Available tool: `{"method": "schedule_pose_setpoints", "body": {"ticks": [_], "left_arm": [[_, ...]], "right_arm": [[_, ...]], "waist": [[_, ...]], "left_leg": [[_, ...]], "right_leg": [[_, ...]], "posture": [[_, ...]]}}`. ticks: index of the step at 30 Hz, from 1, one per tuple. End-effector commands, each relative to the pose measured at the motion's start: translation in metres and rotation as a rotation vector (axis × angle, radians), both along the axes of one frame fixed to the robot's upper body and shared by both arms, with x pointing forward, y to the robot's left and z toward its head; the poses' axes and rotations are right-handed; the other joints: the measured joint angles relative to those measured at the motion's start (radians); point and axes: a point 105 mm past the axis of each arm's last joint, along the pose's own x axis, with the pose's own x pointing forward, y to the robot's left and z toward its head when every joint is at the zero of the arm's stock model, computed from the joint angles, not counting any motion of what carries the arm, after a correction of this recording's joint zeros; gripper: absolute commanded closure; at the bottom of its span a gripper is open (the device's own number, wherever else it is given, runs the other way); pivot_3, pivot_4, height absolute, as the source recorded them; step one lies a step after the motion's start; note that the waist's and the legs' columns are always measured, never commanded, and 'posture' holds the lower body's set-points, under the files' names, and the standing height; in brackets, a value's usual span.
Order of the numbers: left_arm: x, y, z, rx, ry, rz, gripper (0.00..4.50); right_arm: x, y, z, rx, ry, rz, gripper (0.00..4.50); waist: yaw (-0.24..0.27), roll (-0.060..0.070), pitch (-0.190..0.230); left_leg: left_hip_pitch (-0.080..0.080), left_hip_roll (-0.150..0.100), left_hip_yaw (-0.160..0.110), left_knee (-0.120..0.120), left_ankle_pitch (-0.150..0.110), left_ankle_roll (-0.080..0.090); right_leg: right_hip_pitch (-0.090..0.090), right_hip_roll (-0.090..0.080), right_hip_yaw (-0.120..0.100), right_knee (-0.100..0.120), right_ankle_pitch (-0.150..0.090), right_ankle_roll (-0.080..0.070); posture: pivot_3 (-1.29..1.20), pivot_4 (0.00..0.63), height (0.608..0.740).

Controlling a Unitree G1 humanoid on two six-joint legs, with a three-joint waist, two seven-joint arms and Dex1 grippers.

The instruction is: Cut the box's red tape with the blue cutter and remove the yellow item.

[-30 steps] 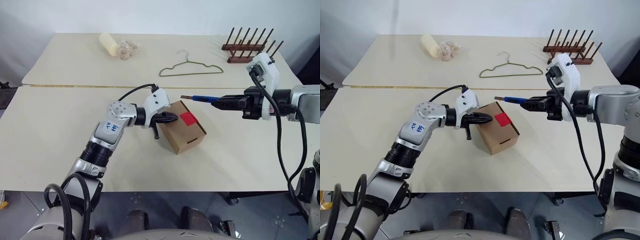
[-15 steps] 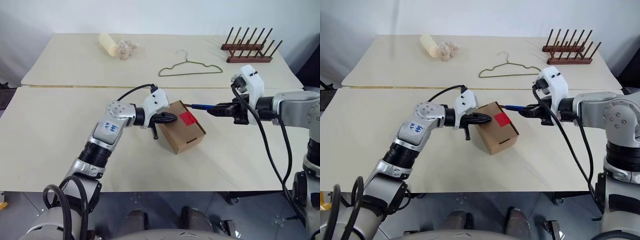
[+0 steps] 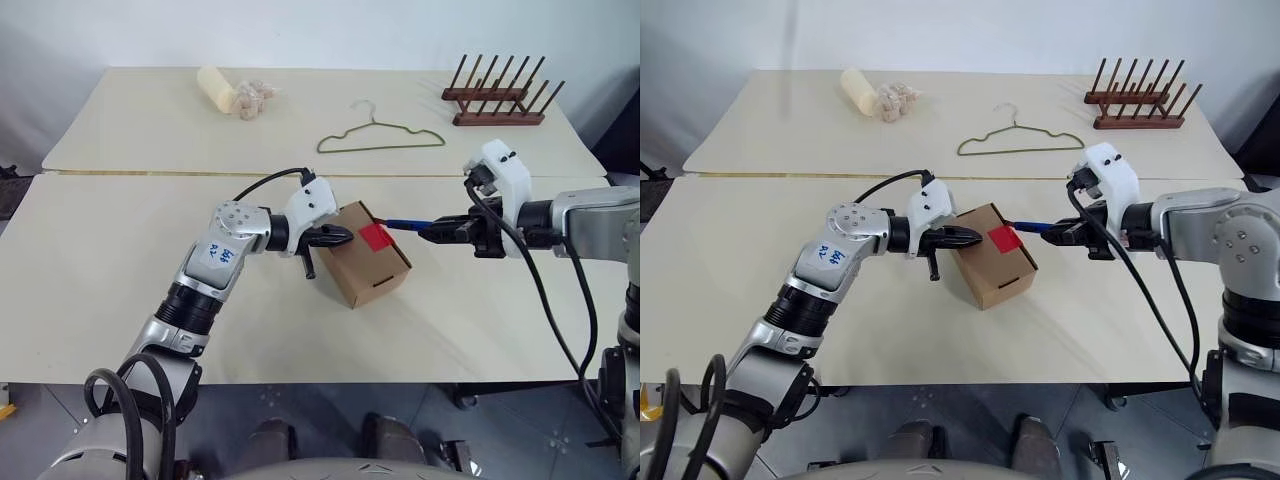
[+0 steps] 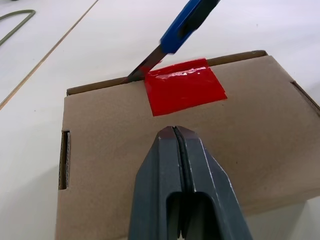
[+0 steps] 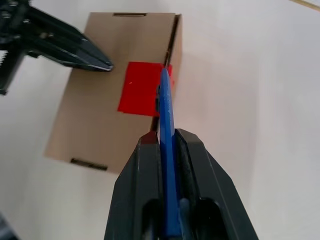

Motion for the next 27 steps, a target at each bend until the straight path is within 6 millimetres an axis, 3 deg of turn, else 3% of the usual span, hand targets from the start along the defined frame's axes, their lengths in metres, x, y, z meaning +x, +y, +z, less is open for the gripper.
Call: {"method": "schedule_pose_setpoints", "body": {"ticks": [1, 12, 27], "left_arm": [[0.001, 0.007, -0.029, 0.137, 0.081, 0.032, 4.50], [-0.008, 0.001, -0.047, 0.173, 0.158, 0.042, 4.50], [-0.006, -0.007, -0.044, 0.142, 0.150, 0.041, 4.50]], "right_arm": [[-0.010, 0.005, 0.000, -0.018, 0.034, 0.068, 4.39], [-0.018, -0.008, -0.015, -0.074, 0.142, 0.041, 4.39], [-0.013, -0.015, -0.022, -0.070, 0.195, -0.023, 4.39]], "waist": [[0.000, 0.000, 0.000], [0.002, 0.000, -0.002], [0.009, -0.004, -0.006]], "left_leg": [[0.000, 0.000, 0.000, 0.000, 0.000, 0.000], [0.005, 0.000, 0.001, -0.001, 0.000, 0.000], [0.006, 0.000, 0.001, -0.001, 0.000, 0.000]], "right_leg": [[0.000, 0.000, 0.000, 0.000, 0.000, 0.000], [0.004, 0.000, 0.001, 0.000, 0.000, 0.000], [0.006, 0.000, 0.001, -0.001, 0.000, 0.000]], "posture": [[0.00, 0.150, 0.740], [0.00, 0.150, 0.740], [0.00, 0.150, 0.740]]}}
